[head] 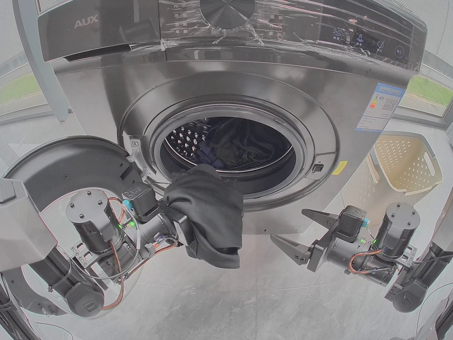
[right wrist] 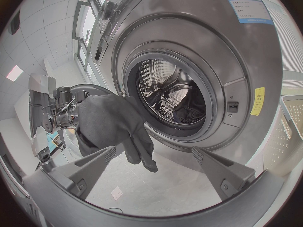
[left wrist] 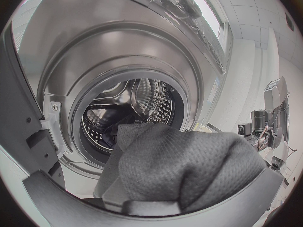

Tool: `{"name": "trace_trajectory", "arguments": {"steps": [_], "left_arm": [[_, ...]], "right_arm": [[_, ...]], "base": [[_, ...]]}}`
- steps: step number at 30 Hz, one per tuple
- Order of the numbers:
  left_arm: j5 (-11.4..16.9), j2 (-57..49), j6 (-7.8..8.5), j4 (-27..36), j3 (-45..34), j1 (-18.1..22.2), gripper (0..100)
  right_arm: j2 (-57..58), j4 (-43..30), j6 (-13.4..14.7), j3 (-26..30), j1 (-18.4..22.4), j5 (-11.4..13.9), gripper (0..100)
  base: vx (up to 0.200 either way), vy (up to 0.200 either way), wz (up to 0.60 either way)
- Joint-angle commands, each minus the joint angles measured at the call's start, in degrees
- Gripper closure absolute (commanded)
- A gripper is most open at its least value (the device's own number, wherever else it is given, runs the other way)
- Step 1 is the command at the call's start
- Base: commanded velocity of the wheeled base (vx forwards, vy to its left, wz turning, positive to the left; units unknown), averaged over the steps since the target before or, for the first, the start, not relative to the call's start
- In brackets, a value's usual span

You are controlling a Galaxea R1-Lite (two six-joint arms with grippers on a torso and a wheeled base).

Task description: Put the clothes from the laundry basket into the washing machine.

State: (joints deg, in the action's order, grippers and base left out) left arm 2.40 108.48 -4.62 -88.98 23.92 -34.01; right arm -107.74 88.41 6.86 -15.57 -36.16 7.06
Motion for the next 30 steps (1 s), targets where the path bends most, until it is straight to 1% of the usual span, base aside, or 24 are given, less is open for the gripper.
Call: {"name": "trace_trajectory", "arguments": {"steps": [1,2,5,11,18,24,26,27,30], "left_arm": [[0.0,0.6,0.14,-0.1,-0.5,-0.1,100],[0.0,0.6,0.14,-0.1,-0.5,-0.1,100],[0.0,0.9,0.14,-0.1,-0.7,-1.1,100],[0.0,0.9,0.14,-0.1,-0.5,-1.1,100],[-0.1,1.9,0.4,-0.1,-0.9,-1.4,100],[-0.2,2.0,0.4,-0.1,-0.6,-3.4,100],[-1.8,3.7,0.23,0.0,1.3,-4.2,100],[-2.0,4.4,-0.21,0.0,2.2,-4.2,100],[-0.6,5.5,-0.39,0.0,3.3,-4.5,100]], "right_arm": [[0.0,0.0,0.0,0.0,-0.1,0.0,0],[0.0,0.0,0.0,0.0,-0.2,0.0,0],[0.1,0.0,0.0,-0.1,-0.3,0.0,0],[0.1,0.0,0.0,0.1,-0.3,0.0,0],[0.0,0.0,-0.1,0.1,-0.4,0.0,0],[0.1,0.0,-0.1,0.5,-1.1,-0.2,0],[0.2,0.0,0.0,1.6,-2.0,-0.3,0],[0.2,0.0,0.0,2.0,-2.2,-0.3,0],[0.3,0.0,-0.1,3.0,-2.6,-0.4,0]], "base": [[0.0,0.0,0.0],[0.0,0.0,0.0],[0.2,0.0,0.0],[0.2,0.0,0.0],[0.0,0.0,0.0],[0.0,0.0,0.0],[0.0,0.0,0.0],[0.0,0.0,0.0],[0.0,0.0,0.0]]}}
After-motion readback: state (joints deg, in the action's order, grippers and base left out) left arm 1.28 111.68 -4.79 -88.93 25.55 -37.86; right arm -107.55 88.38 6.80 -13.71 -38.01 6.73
